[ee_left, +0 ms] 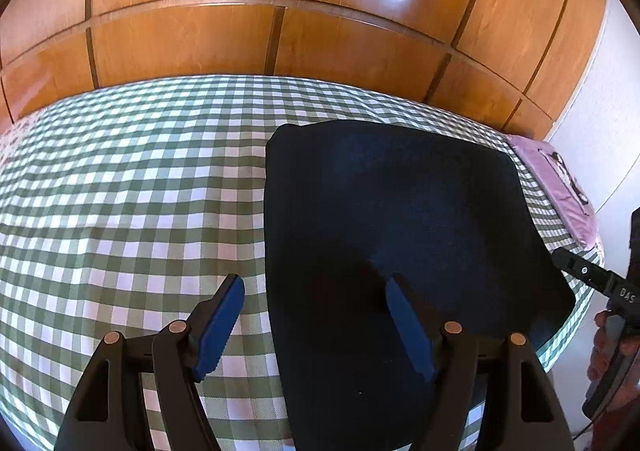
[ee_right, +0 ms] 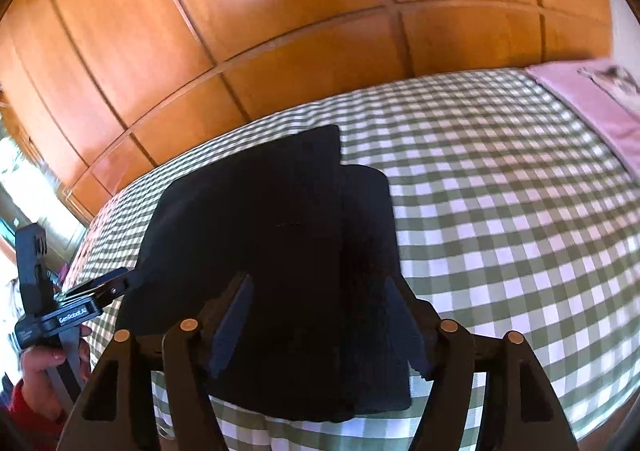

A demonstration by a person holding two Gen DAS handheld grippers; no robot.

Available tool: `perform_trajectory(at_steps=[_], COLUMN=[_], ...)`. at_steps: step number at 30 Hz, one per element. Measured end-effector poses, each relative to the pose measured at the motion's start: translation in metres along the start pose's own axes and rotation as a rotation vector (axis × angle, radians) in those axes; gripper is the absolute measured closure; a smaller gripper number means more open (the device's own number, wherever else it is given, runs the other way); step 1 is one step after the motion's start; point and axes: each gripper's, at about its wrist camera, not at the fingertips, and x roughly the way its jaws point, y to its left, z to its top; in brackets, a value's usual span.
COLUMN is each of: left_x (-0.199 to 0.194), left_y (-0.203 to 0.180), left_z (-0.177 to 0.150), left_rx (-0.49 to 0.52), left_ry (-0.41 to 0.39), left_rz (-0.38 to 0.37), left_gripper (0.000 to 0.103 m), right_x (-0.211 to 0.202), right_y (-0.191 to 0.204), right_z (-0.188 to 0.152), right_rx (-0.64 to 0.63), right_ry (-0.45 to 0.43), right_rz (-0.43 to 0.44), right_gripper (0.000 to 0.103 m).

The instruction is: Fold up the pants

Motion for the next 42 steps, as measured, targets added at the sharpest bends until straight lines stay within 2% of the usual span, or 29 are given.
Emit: perform_trajectory(at_steps=[5, 8, 14, 19, 26, 29, 31, 34, 37, 40, 42], left_x=[0.001, 0.005, 0.011, 0.017, 0.026, 0.033, 0.038, 0.042, 0.052, 0.057, 0.057], left_y=[0.002, 0.009, 0.016, 0.021, 0.052, 0.061, 0.063, 0.058, 0.047, 0.047, 0.049], left_z=[0.001, 0.003, 0.007, 0.009, 0.013, 0.012, 0.012, 0.011, 0.007, 0.006, 0.004], left_rx=[0.000, -0.036, -0.045, -0.052, -0.204, -0.249, -0.262, -0.228, -0.169, -0.185, -0.214], left_ry=[0.010, 0.031, 0.049, 0.061, 0.079, 0.096, 0.112, 0.136, 0.177, 0.170, 0.160], left_rz=[-0.044, -0.114, -0.160, -0.250, -0.445, -0.487, -0.507, -0.493, -0.483, -0.505, -0.510], left_gripper=[0.029, 0.029, 0.029, 0.028, 0.026, 0.026, 0.026, 0.026, 0.026, 0.026, 0.029], right_x=[0.008, 0.016, 0.028, 0.037, 0.038, 0.038, 0.039, 0.041, 0.044, 0.048, 0.050], right_y=[-0.014, -0.024, -0.041, -0.059, -0.082, -0.090, -0.094, -0.092, -0.083, -0.075, -0.072], right_z=[0.001, 0.003, 0.005, -0.001, -0.006, -0.007, -0.008, -0.006, -0.003, -0.002, -0.001], right_rx=[0.058, 0.104, 0.183, 0.281, 0.371, 0.412, 0.426, 0.419, 0.373, 0.320, 0.298], right_ry=[0.042, 0.074, 0.122, 0.162, 0.181, 0.187, 0.189, 0.189, 0.196, 0.199, 0.198], right_rz=[0.044, 0.080, 0.147, 0.209, 0.296, 0.343, 0.368, 0.388, 0.382, 0.367, 0.351], right_gripper=[0.029, 0.024, 0.023, 0.023, 0.019, 0.019, 0.019, 0.019, 0.019, 0.020, 0.029])
